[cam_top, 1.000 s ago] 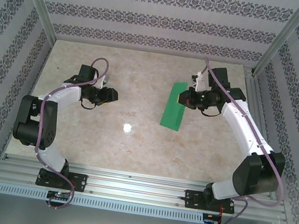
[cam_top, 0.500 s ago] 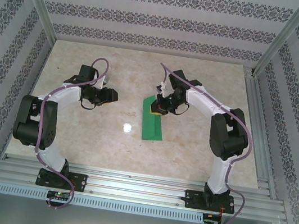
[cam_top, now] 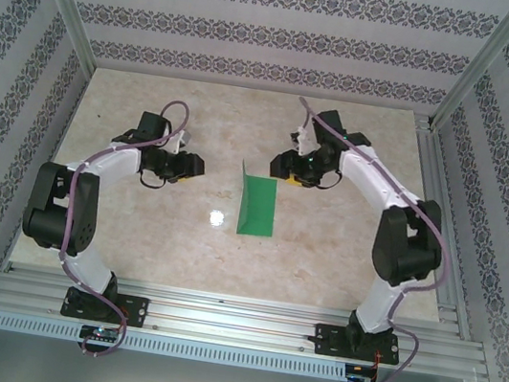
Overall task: Fold a paper plane with a square sheet of paper (fold left side to right side)
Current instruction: Place a square sheet of paper at the center of the table, then press the square sheet of paper at the center of the table.
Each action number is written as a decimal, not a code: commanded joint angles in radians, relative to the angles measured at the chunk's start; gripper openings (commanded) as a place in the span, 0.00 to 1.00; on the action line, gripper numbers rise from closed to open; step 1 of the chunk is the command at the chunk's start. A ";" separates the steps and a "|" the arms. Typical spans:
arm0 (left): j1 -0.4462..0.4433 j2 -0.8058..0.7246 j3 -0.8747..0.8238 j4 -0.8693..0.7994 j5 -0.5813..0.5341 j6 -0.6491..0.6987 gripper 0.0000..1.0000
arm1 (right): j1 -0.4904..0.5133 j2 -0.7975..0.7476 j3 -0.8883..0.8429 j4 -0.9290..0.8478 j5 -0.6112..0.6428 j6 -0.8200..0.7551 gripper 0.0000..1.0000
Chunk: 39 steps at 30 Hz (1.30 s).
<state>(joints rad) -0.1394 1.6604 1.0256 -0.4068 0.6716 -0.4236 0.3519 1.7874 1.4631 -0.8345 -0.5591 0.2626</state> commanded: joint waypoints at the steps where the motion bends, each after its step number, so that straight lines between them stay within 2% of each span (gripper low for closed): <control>1: -0.074 -0.015 0.012 0.087 0.072 -0.043 0.45 | -0.008 -0.143 -0.061 -0.001 0.049 0.012 0.58; 7: -0.233 0.126 0.102 0.149 0.080 -0.095 0.32 | -0.001 -0.254 -0.239 0.128 0.011 0.104 0.43; 15: -0.313 0.329 0.238 0.174 0.070 -0.126 0.28 | 0.074 -0.311 -0.419 0.393 -0.019 0.264 0.26; 21: -0.321 0.384 0.251 0.163 0.043 -0.118 0.28 | 0.152 -0.289 -0.497 0.522 -0.012 0.353 0.23; 27: -0.321 0.406 0.242 0.155 0.026 -0.107 0.27 | 0.197 -0.187 -0.510 0.576 0.009 0.383 0.19; 39: -0.328 0.426 0.243 0.139 0.005 -0.098 0.27 | 0.206 -0.022 -0.526 0.598 0.042 0.376 0.16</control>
<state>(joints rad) -0.4522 2.0636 1.2526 -0.2695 0.6987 -0.5365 0.5499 1.7462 0.9440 -0.2699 -0.5312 0.6350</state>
